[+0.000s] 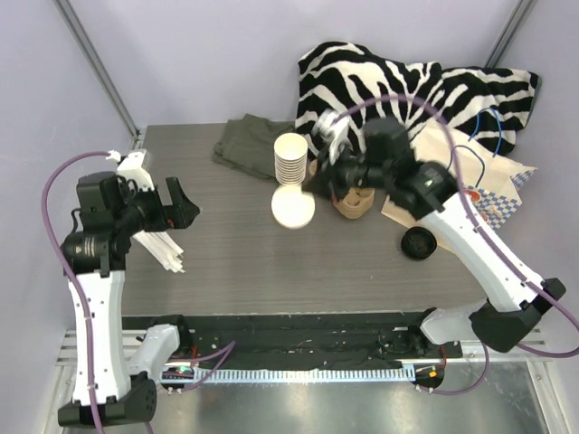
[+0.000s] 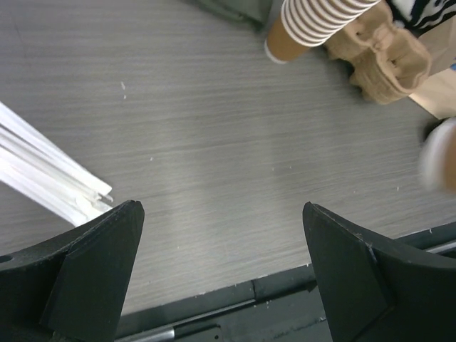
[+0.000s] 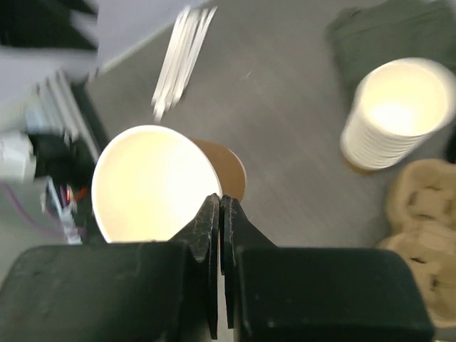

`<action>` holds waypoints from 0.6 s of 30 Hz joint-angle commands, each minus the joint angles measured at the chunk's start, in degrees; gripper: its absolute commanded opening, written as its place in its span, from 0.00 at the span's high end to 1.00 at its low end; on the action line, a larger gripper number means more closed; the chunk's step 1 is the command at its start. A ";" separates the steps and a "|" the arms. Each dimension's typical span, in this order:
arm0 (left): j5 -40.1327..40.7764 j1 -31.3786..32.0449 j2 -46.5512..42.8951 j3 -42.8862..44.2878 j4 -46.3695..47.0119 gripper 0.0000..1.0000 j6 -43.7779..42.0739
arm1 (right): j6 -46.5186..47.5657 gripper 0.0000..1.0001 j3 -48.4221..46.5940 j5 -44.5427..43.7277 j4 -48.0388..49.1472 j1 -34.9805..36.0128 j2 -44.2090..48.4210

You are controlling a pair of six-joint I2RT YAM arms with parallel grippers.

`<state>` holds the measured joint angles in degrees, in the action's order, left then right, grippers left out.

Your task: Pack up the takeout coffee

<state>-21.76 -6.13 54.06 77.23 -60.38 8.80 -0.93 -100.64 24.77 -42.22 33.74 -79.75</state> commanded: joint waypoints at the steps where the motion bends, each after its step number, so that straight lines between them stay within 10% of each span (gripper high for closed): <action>1: -3.81 -0.29 -6.94 -3.84 9.48 0.00 -0.10 | 13.05 0.99 17.64 -3.41 2.57 9.82 5.20; 5: -5.39 -0.29 -9.32 -6.83 10.99 0.00 -0.97 | 14.81 0.99 30.39 -6.75 7.58 16.00 6.97; 18: -9.61 -0.37 -3.09 -8.76 5.62 0.00 -4.84 | 20.44 0.99 30.94 -3.50 10.39 17.15 -2.08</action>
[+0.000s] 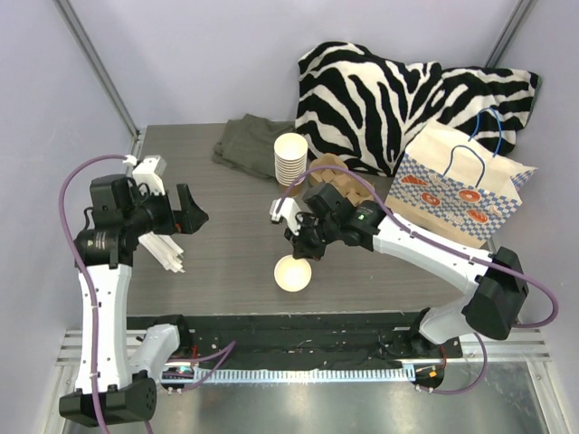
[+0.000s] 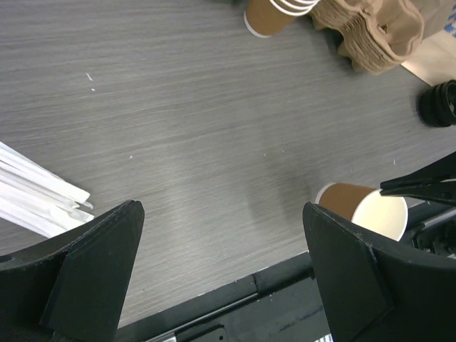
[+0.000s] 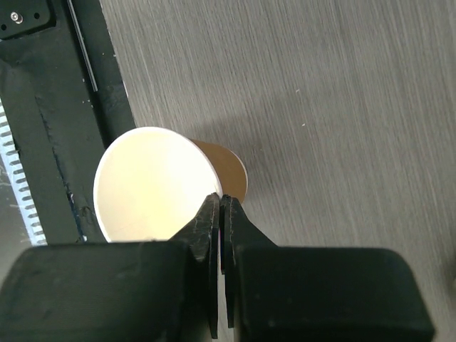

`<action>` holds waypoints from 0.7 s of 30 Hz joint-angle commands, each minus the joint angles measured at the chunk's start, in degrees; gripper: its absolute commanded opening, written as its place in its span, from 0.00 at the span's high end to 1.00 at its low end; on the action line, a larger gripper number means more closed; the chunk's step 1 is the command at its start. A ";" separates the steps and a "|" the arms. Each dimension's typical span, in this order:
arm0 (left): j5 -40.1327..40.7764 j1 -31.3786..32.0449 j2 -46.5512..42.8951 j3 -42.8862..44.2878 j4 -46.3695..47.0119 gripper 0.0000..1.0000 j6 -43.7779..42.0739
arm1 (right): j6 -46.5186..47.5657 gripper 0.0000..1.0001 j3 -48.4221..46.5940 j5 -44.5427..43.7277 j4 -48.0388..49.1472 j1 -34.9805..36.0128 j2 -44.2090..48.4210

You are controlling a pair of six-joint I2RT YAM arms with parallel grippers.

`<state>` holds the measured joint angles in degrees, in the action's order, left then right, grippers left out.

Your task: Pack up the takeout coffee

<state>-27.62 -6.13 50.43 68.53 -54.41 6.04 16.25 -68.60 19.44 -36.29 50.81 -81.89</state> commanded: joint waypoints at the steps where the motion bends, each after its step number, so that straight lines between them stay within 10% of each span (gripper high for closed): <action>1: -4.20 -0.37 0.72 -0.24 0.09 0.00 -2.09 | 3.61 0.99 -0.40 1.74 5.00 0.17 -0.11; 21: -6.13 -0.37 3.35 -1.74 1.59 0.00 -1.56 | 7.83 0.96 -3.82 10.52 4.66 -3.52 -10.66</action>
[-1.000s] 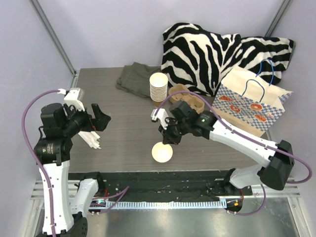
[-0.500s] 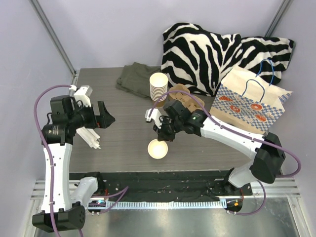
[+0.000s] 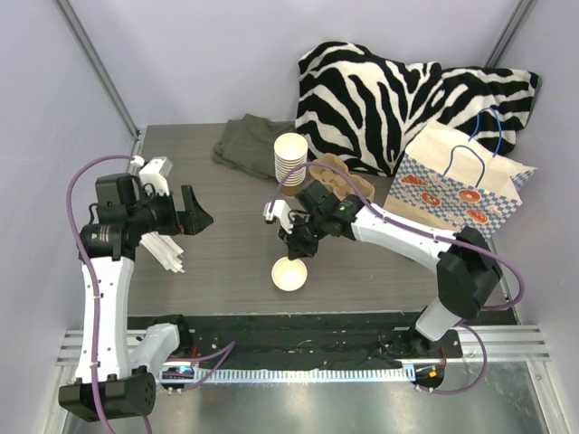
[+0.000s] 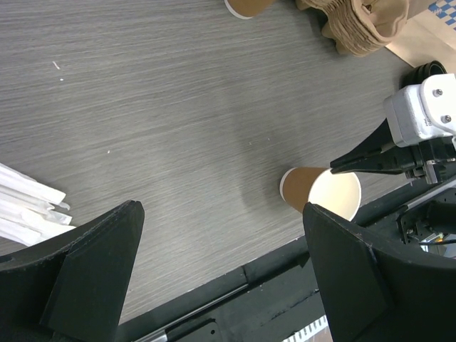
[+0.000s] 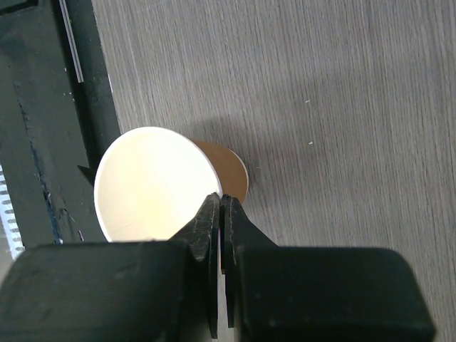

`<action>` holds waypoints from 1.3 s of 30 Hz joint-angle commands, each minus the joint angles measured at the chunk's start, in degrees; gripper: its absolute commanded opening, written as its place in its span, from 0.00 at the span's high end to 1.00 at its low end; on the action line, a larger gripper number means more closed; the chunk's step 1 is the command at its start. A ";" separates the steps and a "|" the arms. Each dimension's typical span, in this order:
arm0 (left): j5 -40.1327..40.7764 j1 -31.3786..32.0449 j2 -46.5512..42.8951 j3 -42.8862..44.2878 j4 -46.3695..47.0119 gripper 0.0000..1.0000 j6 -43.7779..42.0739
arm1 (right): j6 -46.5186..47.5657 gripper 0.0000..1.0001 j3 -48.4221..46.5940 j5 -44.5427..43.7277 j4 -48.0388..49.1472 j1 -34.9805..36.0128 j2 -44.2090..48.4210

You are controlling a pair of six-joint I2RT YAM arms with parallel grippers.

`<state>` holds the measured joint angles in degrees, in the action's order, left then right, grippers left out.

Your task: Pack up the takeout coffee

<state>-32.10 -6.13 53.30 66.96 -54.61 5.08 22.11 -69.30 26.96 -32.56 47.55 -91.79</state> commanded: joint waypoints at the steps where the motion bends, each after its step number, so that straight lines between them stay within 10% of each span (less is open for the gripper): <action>1: -1.48 -0.37 0.49 -0.16 1.53 0.00 -0.86 | 2.06 0.93 -3.47 3.62 0.74 -0.35 -1.37; 8: -1.65 -0.37 1.02 -0.16 1.17 0.00 -1.65 | 1.71 0.86 -4.62 4.59 -0.05 -1.49 -2.78; 19: -1.04 -0.29 1.63 1.33 0.29 0.00 -2.44 | 2.50 0.31 -11.72 3.63 -5.76 -3.43 -1.39; 27: -3.67 -0.37 1.55 4.85 -2.08 0.01 -6.38 | 12.76 0.01 -18.59 2.84 -29.37 -14.66 7.76; 35: -3.93 -0.37 0.14 3.35 -0.06 0.00 -7.98 | 18.58 0.01 -8.94 -11.80 -40.75 -29.17 15.74; 39: -4.91 -0.37 0.58 3.35 -0.32 0.00 -7.72 | 17.45 0.16 -1.74 -18.78 -37.50 -34.09 18.65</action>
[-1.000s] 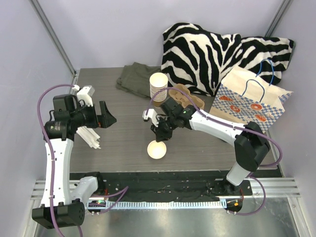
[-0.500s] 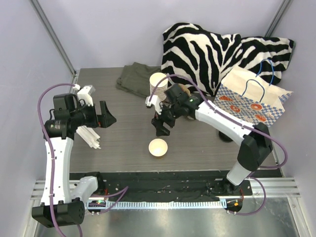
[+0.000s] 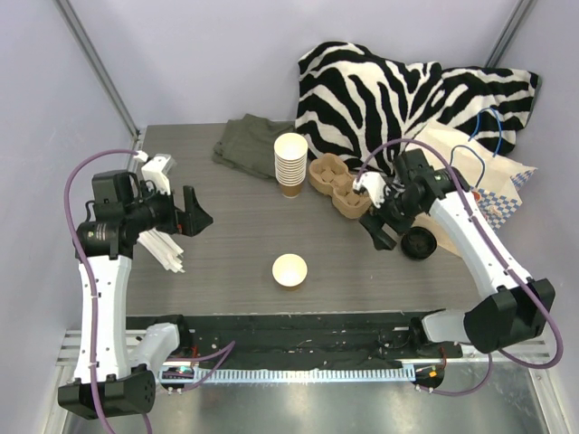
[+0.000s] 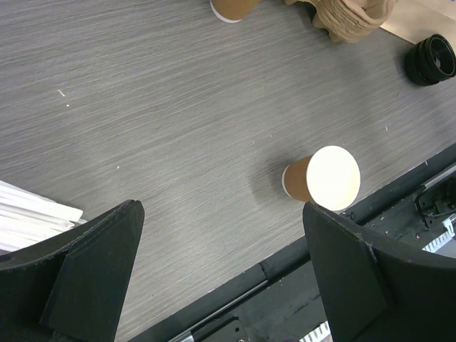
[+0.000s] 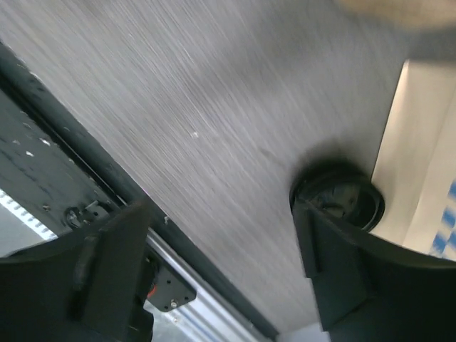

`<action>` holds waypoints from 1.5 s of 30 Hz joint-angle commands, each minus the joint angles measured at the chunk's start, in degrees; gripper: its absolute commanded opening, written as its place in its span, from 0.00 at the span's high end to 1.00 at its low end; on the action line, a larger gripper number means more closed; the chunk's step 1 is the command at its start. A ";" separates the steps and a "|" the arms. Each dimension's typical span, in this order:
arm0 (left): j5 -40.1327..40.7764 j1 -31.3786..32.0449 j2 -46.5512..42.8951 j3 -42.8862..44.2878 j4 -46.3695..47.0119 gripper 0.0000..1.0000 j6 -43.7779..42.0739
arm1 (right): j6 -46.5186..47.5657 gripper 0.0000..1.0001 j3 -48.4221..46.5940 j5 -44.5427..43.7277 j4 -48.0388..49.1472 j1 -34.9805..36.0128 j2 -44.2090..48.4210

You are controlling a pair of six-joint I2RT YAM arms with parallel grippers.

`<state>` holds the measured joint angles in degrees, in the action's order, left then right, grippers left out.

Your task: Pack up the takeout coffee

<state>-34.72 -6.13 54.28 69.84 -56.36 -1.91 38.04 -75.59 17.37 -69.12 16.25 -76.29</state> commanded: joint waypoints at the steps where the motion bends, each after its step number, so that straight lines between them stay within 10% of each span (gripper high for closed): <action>1: -2.28 -0.37 -0.40 0.38 1.43 0.00 -0.81 | 0.20 0.22 5.62 -10.24 1.42 -4.46 3.69; 8: -1.75 -0.29 -0.67 -0.50 2.57 0.00 -0.20 | -15.09 0.46 16.87 -19.65 17.69 -7.46 13.26; 30: -1.84 -0.37 -1.02 -1.55 3.53 0.00 0.68 | -45.76 0.53 21.36 -34.22 26.49 -8.08 7.13; 45: -2.55 -0.37 -0.32 -1.20 4.06 0.00 1.65 | -50.61 0.52 23.12 -34.42 28.87 -8.25 3.79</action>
<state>-35.86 -6.13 54.30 68.40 -54.59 -0.54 -10.48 -52.40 -16.56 -42.85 8.19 -71.68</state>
